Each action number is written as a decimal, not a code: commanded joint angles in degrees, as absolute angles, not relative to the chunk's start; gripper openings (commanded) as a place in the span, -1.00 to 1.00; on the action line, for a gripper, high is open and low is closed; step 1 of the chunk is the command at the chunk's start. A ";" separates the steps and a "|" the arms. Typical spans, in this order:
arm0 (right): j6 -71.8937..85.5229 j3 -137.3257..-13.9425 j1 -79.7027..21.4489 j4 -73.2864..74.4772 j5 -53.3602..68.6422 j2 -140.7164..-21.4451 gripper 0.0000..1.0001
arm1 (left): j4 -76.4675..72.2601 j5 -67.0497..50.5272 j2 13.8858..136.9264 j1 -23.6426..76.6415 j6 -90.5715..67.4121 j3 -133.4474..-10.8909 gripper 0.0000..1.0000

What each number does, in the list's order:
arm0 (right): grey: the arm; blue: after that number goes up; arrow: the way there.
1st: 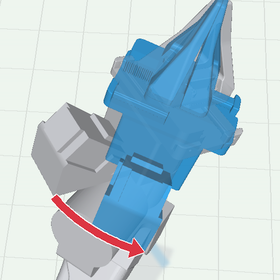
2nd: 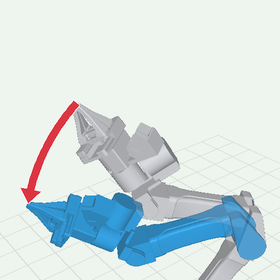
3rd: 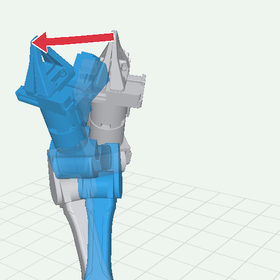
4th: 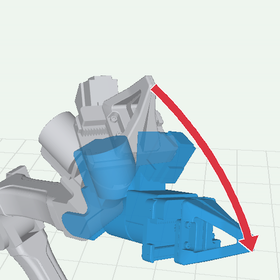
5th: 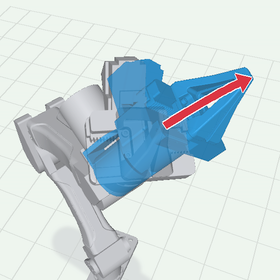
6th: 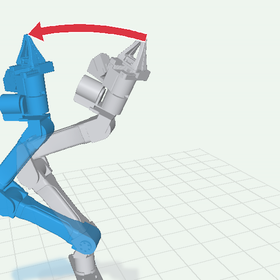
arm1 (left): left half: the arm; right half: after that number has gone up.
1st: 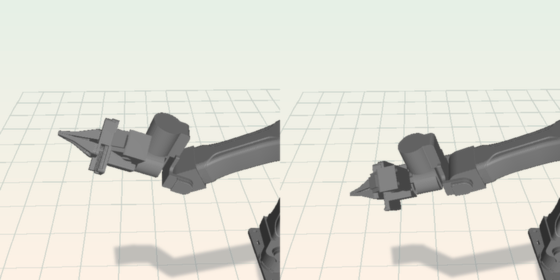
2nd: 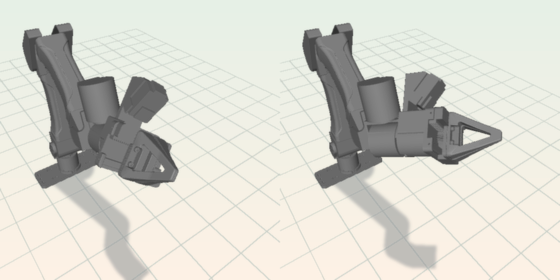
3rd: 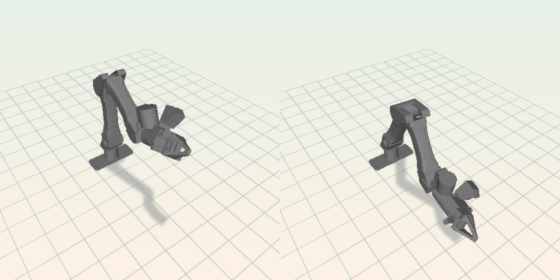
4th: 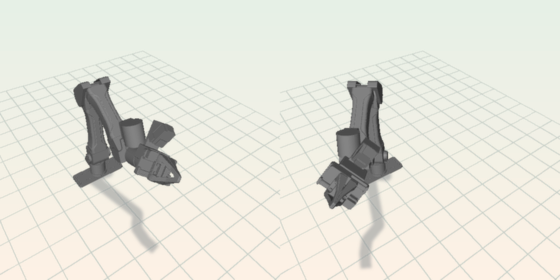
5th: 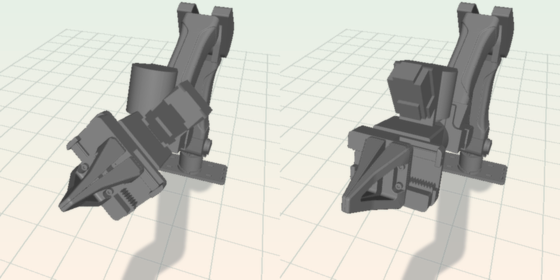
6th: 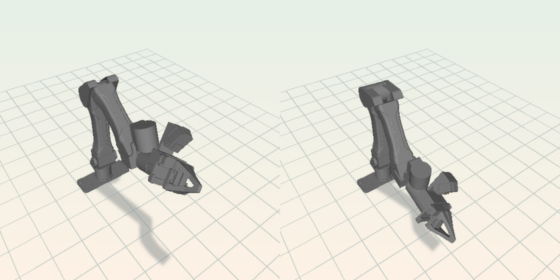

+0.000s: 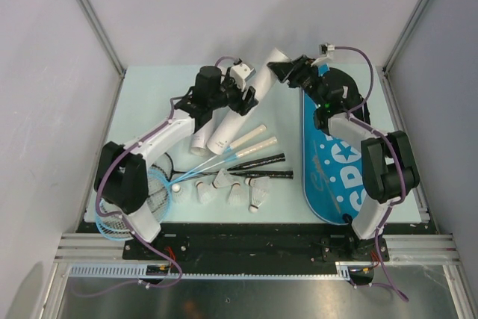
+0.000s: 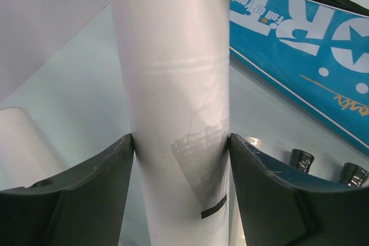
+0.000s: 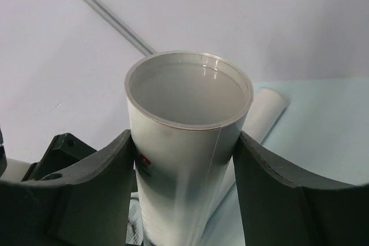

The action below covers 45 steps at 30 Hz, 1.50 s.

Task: Pack up the badminton gear
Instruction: Open the lid of the shuttle tube.

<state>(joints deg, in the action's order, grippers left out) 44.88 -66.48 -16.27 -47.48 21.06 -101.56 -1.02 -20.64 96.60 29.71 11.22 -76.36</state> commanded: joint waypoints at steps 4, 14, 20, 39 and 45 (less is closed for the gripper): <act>33.85 -69.26 -22.05 -50.98 15.39 -95.28 -0.32 | -4.75 -13.89 98.09 30.41 11.61 -84.81 1.00; 27.69 -69.00 -26.98 -49.49 6.16 -93.43 -0.42 | -5.80 -16.08 100.10 31.38 10.90 -87.01 1.00; 26.72 -67.59 -29.09 -50.54 1.15 -92.38 -0.42 | -8.87 -14.51 100.81 32.25 10.90 -85.78 0.72; 28.57 -70.56 -18.46 -3.09 16.86 -70.14 0.64 | -18.71 -16.69 94.05 32.52 17.75 -72.08 0.02; 25.40 -76.90 -20.30 4.83 23.11 -72.07 0.24 | -20.21 -23.11 90.44 32.78 22.67 -66.72 0.01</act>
